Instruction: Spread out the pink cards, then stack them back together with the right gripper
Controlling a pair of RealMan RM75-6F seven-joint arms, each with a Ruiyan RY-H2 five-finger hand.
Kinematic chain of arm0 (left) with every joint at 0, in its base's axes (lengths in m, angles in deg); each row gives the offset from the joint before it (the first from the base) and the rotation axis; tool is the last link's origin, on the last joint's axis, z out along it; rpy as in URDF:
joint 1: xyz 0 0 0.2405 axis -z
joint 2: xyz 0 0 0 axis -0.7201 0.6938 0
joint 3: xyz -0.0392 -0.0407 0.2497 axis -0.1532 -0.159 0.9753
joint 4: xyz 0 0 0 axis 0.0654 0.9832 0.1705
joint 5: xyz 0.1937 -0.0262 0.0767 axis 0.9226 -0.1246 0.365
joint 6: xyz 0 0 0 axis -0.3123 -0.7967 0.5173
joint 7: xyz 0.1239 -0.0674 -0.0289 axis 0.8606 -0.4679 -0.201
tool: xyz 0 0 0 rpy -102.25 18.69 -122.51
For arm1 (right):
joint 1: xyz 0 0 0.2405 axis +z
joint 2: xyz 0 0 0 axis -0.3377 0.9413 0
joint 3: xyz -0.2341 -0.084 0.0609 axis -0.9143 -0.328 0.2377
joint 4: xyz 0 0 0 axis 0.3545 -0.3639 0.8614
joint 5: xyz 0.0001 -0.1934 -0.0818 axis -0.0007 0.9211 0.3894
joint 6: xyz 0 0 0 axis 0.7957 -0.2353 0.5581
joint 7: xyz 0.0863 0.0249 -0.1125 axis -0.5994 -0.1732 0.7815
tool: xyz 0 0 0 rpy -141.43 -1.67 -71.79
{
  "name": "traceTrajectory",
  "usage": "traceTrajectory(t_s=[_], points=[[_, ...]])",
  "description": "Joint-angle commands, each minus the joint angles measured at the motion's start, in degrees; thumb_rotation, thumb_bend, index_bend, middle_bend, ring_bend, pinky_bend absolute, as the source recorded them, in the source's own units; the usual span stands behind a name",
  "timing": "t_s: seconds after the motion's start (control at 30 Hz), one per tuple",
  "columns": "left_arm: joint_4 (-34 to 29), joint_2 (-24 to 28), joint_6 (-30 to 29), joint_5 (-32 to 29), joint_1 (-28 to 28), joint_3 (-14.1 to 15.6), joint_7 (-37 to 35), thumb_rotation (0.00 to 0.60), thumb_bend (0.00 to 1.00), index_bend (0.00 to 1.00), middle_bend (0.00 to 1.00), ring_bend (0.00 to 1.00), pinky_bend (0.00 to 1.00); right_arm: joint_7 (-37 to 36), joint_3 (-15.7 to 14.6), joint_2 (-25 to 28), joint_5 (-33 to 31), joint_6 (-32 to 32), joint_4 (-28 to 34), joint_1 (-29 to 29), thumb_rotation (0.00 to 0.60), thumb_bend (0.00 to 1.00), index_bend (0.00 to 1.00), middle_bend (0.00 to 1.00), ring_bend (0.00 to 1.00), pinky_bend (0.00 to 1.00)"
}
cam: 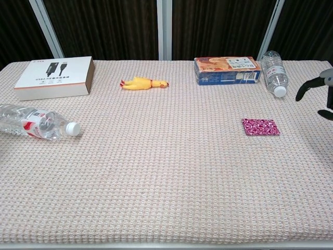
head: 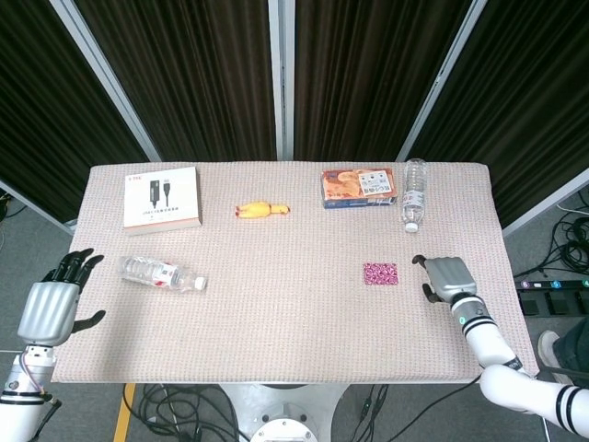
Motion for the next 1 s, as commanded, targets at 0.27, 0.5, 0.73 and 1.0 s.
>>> traceTrajectory(t_s=[0.27, 0.5, 0.73, 1.0], points=[[-0.1, 0.0, 0.0, 0.2, 0.0, 0.1, -0.2, 0.600, 0.06, 0.22, 0.23, 0.16, 0.38, 2.9, -4.2, -5.0, -7.0, -0.3, -3.1, 5.4, 0.600, 0.43, 0.25, 0.99, 1.00, 0.97], [0.1, -0.1, 0.1, 0.3, 0.1, 0.1, -0.2, 0.600, 0.06, 0.22, 0.23, 0.16, 0.38, 1.7, -4.9, -6.8, -7.9, -0.2, -4.9, 7.2, 0.600, 0.43, 0.25, 0.99, 1.00, 0.97], [-0.1, -0.2, 0.1, 0.6, 0.1, 0.3, 0.5, 0.600, 0.06, 0.22, 0.23, 0.16, 0.38, 1.3, -5.4, -8.7, -9.2, 0.6, -7.5, 9.6, 0.600, 0.44, 0.25, 0.99, 1.00, 0.97], [0.1, -0.3, 0.3, 0.2, 0.2, 0.3, 0.7, 0.600, 0.06, 0.22, 0.23, 0.16, 0.38, 1.3, -6.2, -10.2, -10.8, 0.9, -9.4, 11.6, 0.600, 0.44, 0.25, 0.99, 1.00, 0.97]])
